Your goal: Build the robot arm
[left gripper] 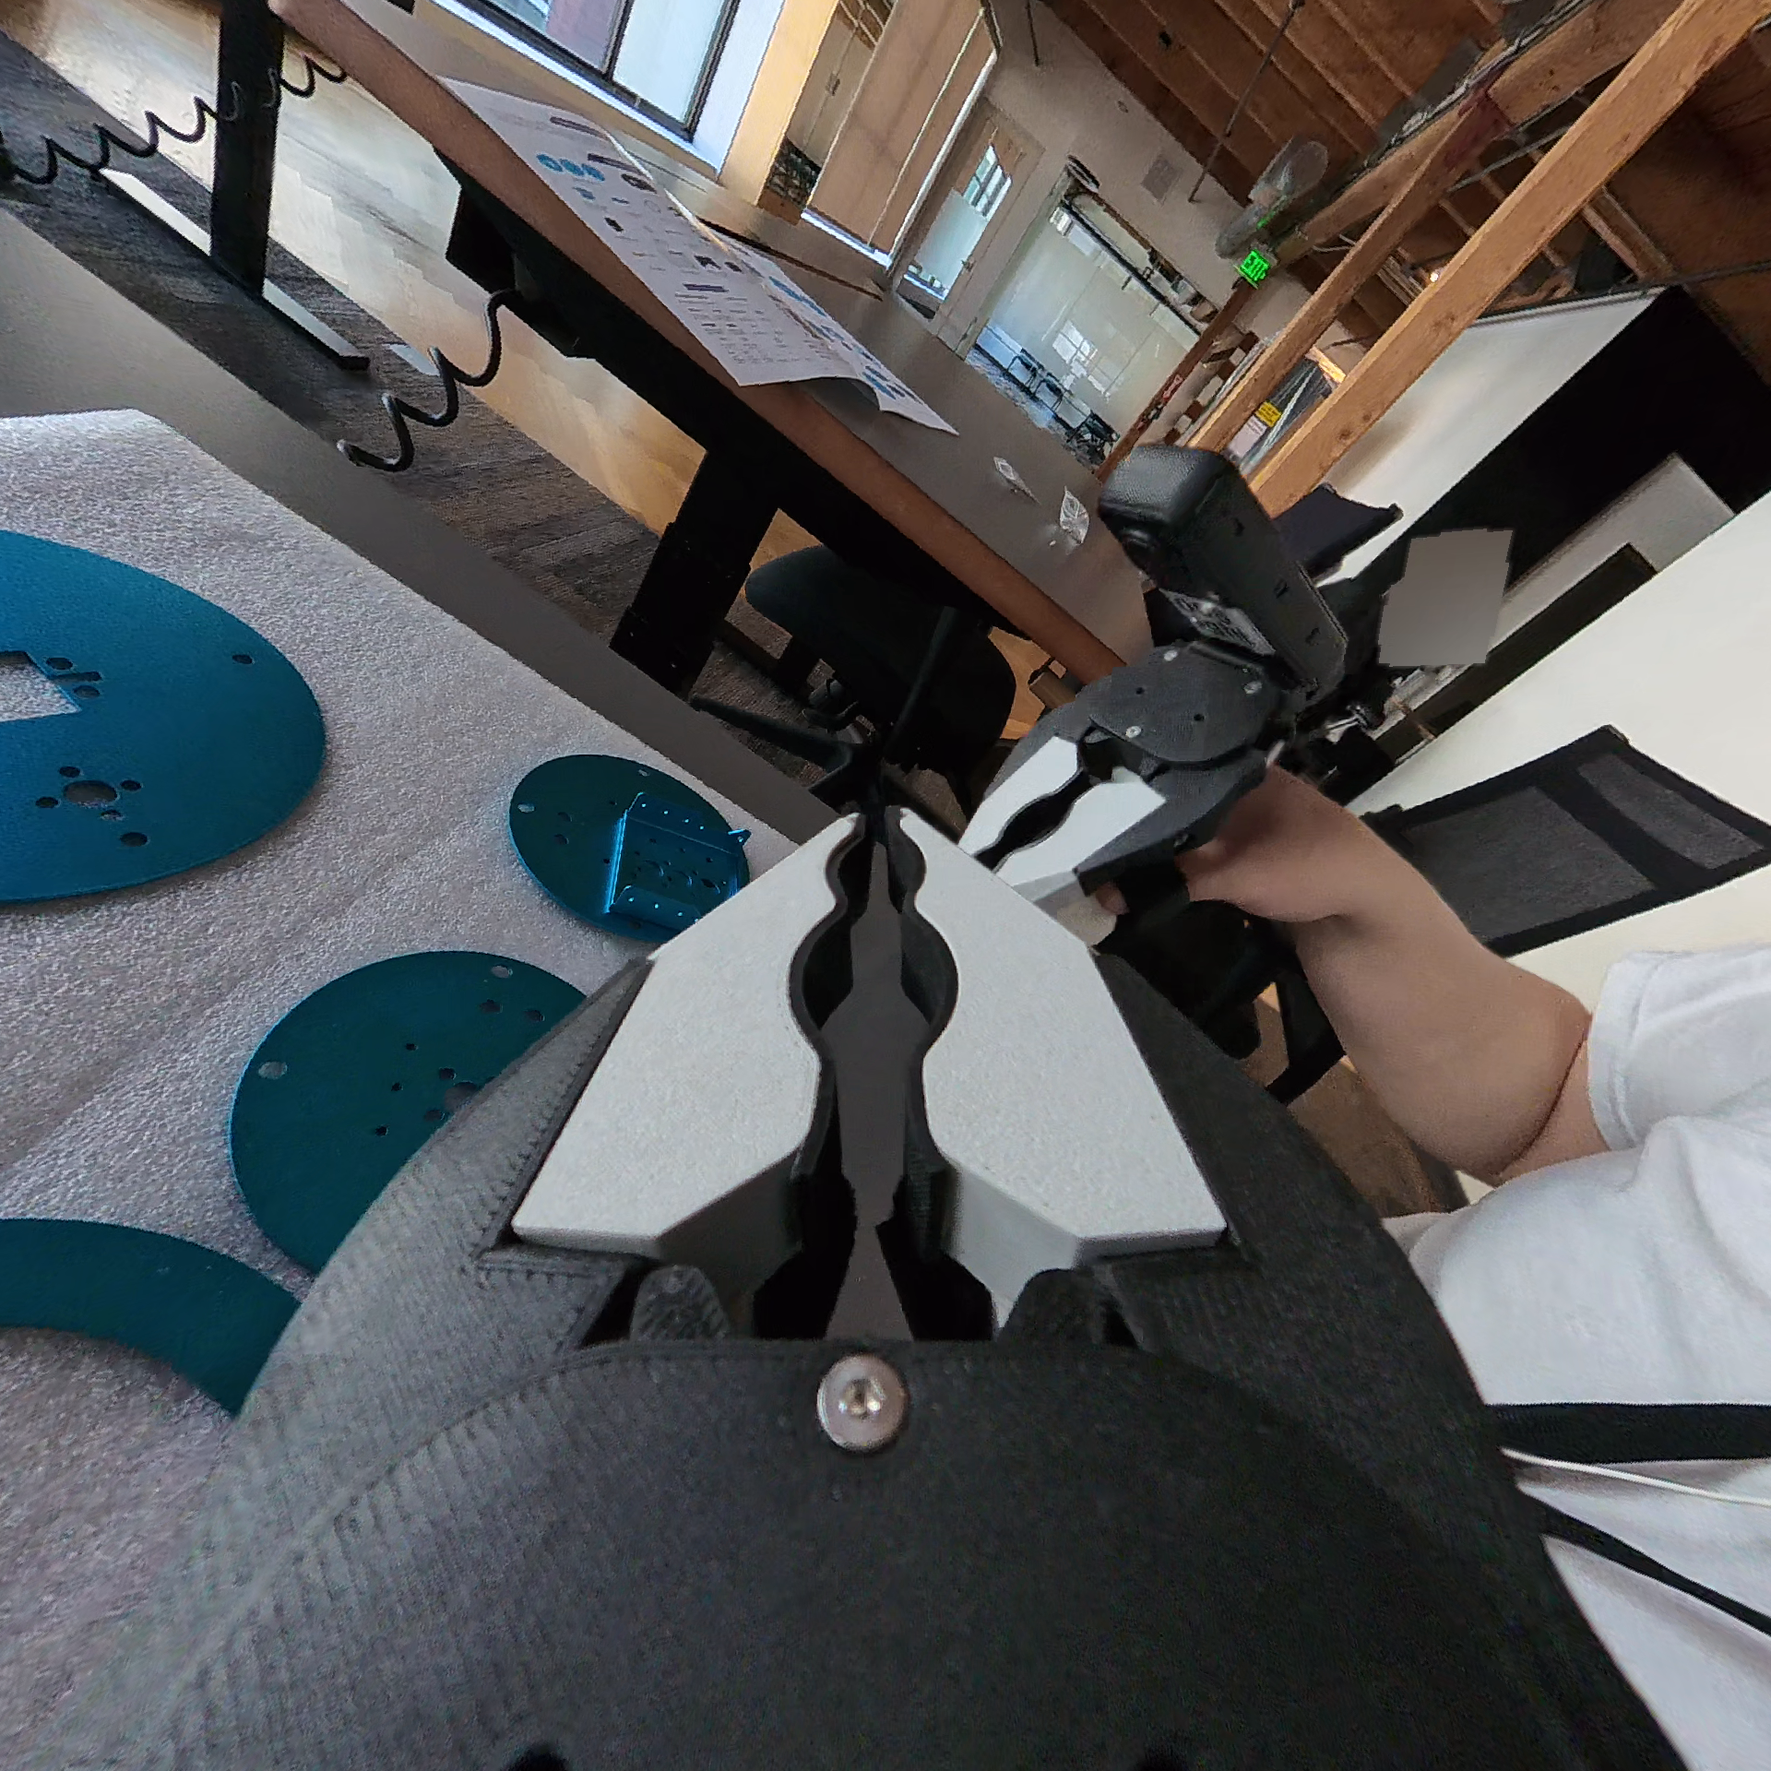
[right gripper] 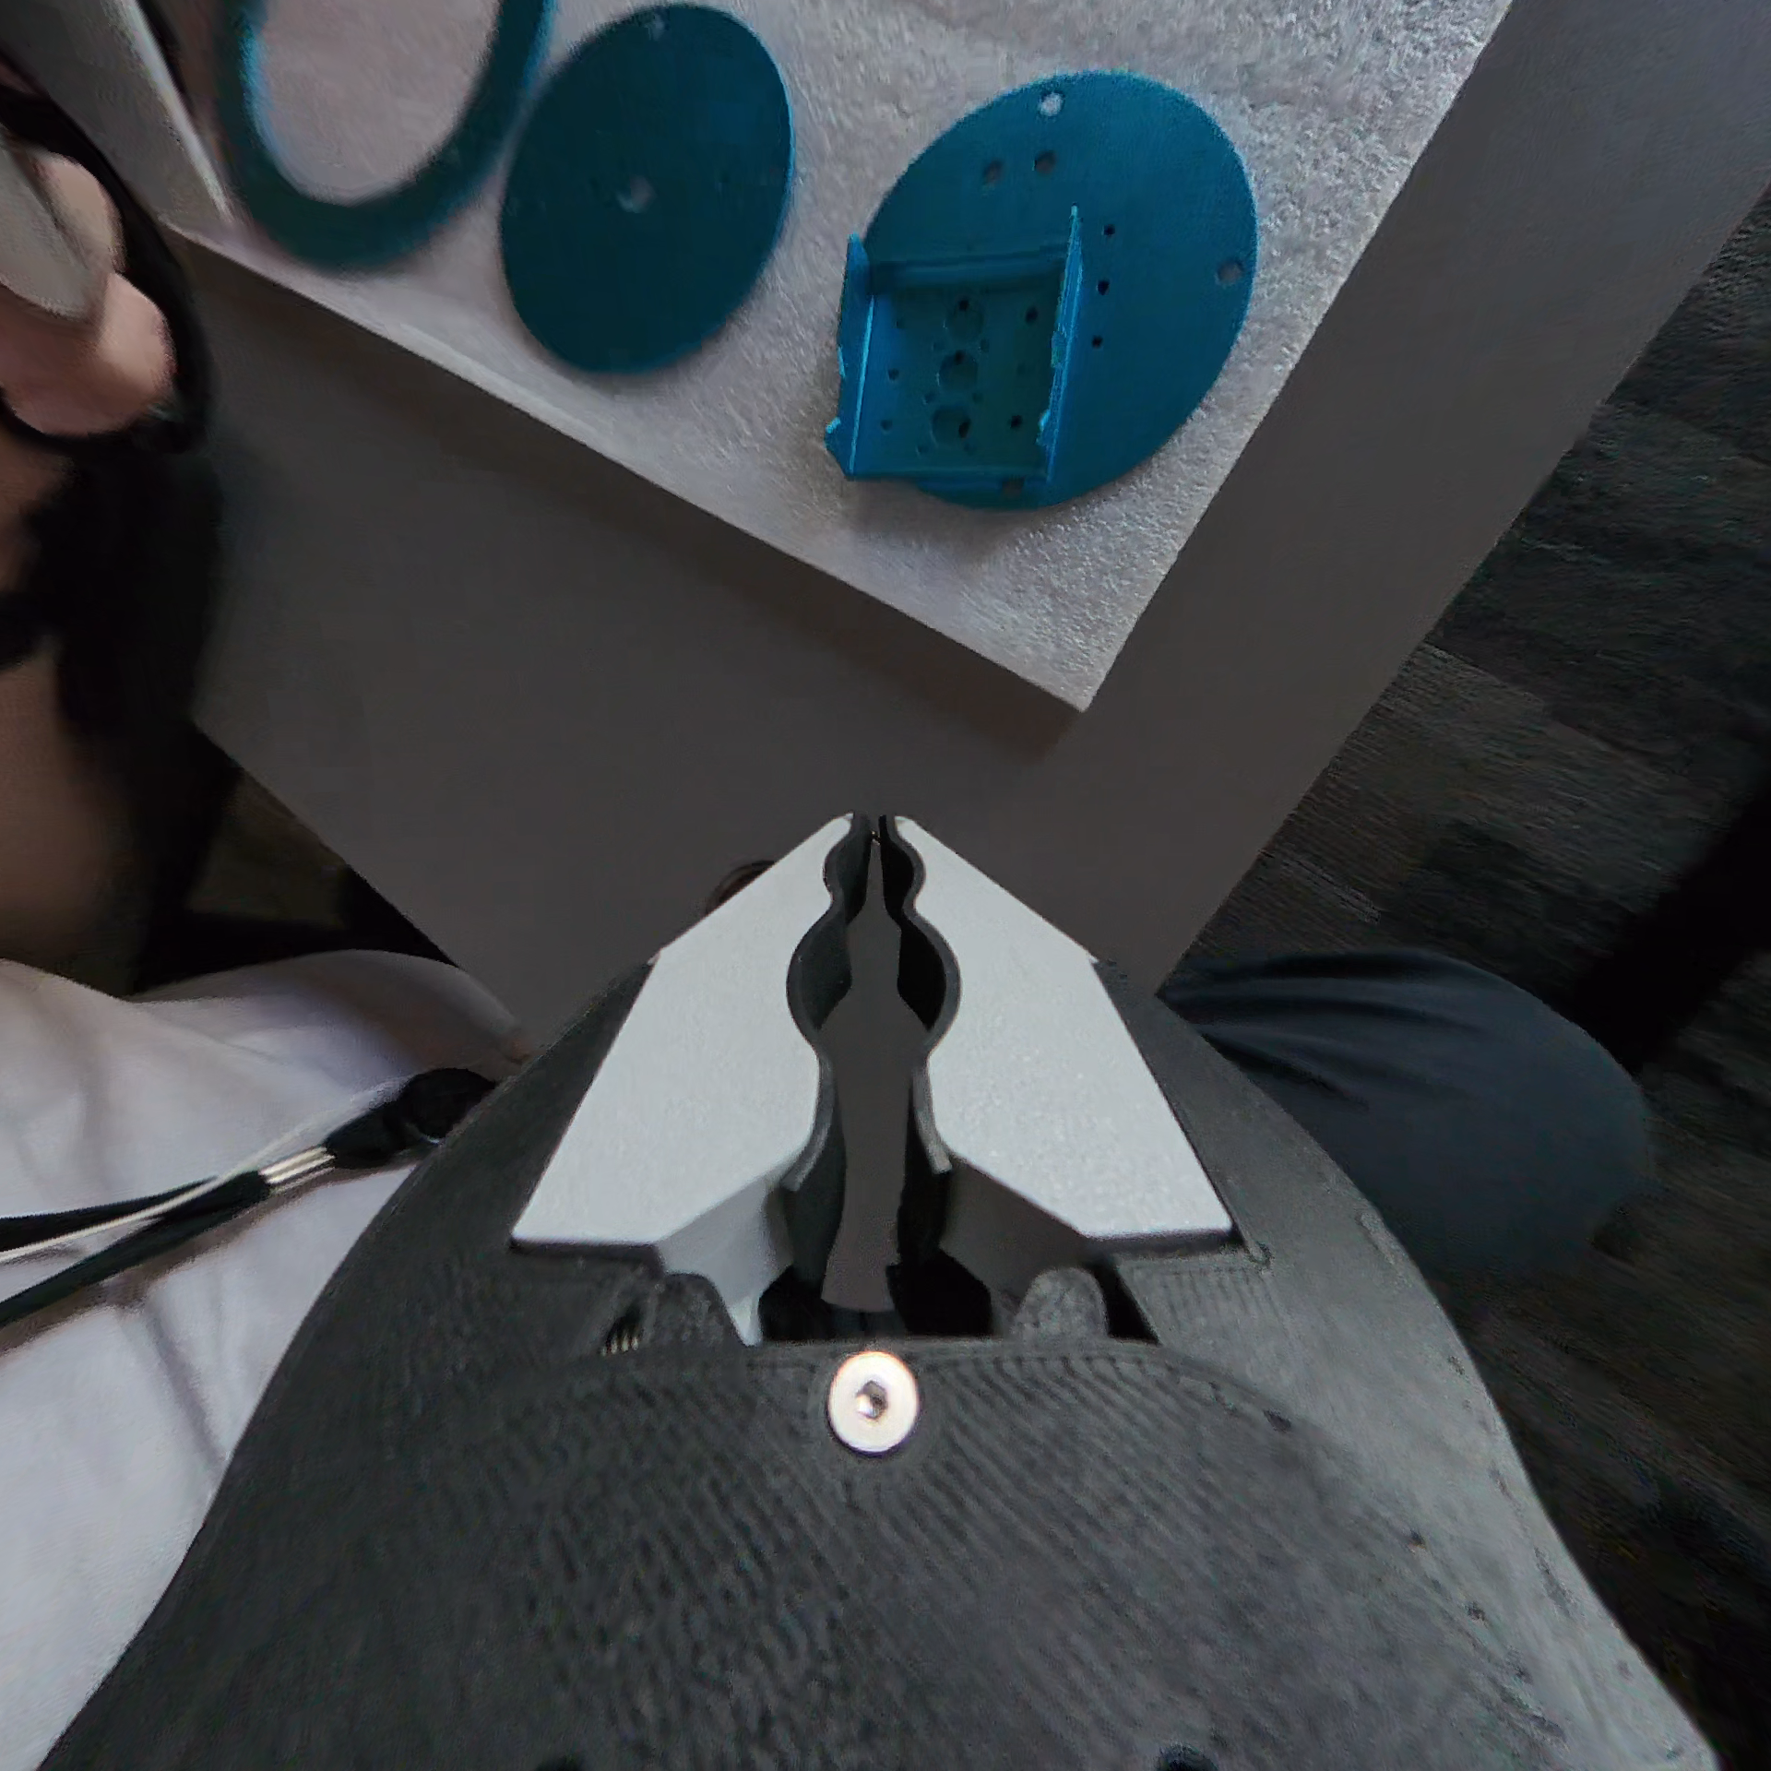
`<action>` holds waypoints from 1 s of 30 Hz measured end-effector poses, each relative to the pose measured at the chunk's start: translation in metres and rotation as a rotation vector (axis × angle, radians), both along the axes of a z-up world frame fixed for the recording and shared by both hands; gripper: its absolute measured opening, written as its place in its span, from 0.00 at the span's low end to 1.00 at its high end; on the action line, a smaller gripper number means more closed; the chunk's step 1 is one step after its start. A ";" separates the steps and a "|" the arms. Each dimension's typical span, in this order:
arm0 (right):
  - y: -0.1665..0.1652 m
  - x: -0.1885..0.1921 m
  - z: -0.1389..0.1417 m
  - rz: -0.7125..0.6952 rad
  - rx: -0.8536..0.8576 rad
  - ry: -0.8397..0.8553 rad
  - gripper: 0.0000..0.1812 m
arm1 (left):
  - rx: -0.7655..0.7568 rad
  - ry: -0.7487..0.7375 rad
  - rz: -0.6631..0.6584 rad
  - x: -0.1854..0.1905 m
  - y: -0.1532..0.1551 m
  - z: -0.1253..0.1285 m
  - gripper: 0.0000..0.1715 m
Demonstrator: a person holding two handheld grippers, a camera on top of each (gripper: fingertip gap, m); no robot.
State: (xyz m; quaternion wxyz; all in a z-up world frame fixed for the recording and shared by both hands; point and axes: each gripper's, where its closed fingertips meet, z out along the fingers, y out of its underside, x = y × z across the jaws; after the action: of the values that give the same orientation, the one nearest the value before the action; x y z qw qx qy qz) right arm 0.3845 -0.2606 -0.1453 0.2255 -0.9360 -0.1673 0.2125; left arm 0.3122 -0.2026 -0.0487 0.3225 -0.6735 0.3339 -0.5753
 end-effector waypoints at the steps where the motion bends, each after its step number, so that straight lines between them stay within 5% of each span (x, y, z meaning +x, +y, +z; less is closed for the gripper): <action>1: 0.002 -0.005 0.004 -0.006 0.002 0.086 0.00 | 0.014 0.010 -0.004 0.001 -0.001 -0.001 0.02; 7: 0.025 -0.025 0.046 -0.084 0.068 0.579 0.00 | 0.228 0.158 -0.082 0.009 -0.027 -0.016 0.15; 12: 0.039 -0.044 0.090 -0.114 0.125 0.929 0.00 | 0.481 0.288 0.081 0.012 -0.035 -0.023 0.13; 19: 0.047 -0.058 0.109 -0.070 0.245 0.932 0.00 | 0.542 0.129 0.262 0.012 -0.027 0.020 0.05; 30: 0.049 -0.058 0.111 -0.050 0.260 0.927 0.00 | 0.678 0.251 0.334 0.023 -0.022 0.014 0.00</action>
State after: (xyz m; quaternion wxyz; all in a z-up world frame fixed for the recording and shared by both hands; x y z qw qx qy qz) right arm 0.3260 -0.2112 -0.0347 0.3965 -0.7104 -0.0517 0.5792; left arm 0.3353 -0.2244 -0.0351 0.5723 -0.6390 0.4276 -0.2853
